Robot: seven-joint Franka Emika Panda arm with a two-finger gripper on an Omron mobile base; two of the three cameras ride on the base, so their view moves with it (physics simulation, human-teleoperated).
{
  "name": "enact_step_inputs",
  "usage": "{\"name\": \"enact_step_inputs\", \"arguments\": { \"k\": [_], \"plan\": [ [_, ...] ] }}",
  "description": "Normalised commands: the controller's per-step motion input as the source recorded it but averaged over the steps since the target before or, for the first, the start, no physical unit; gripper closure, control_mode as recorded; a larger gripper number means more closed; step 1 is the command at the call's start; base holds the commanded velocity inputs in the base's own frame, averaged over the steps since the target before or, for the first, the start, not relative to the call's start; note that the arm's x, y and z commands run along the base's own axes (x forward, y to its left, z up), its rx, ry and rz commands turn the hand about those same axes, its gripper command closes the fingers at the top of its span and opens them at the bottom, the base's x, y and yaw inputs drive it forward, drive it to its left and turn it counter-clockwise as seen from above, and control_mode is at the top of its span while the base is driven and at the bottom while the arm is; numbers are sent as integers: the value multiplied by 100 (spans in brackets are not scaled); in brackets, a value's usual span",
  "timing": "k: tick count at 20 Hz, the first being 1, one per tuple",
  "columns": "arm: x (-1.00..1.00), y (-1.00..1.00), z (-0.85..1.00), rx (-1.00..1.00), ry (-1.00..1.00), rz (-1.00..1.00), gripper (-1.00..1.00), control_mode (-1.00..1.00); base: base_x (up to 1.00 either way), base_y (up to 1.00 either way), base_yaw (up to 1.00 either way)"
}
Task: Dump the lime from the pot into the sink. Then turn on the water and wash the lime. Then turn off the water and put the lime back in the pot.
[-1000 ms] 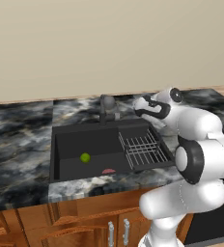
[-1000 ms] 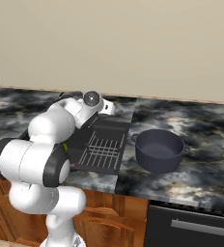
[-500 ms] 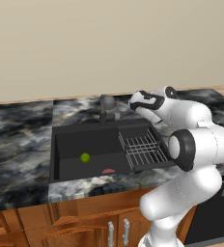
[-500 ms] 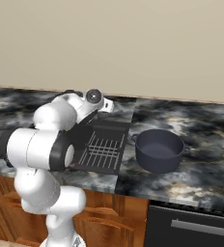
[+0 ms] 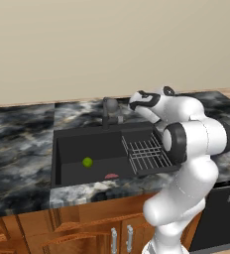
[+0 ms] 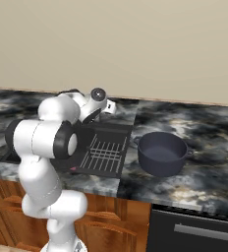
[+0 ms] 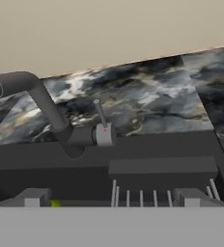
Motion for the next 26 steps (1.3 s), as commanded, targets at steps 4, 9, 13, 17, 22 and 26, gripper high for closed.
{"name": "enact_step_inputs", "arguments": {
  "k": [4,9,13,17,22,26],
  "plan": [
    [18,11,-35,0,10,3,-100,-100,0,0,0],
    [25,12,-22,0,2,3,-100,-100,0,0,0],
    [27,11,-10,0,0,3,-100,-100,0,0,0],
    [24,8,-14,2,1,4,-100,-100,0,0,0],
    [26,12,-22,1,0,3,-100,-100,0,0,0],
    [36,11,-24,1,0,3,-100,-100,0,0,0]
  ]
}}
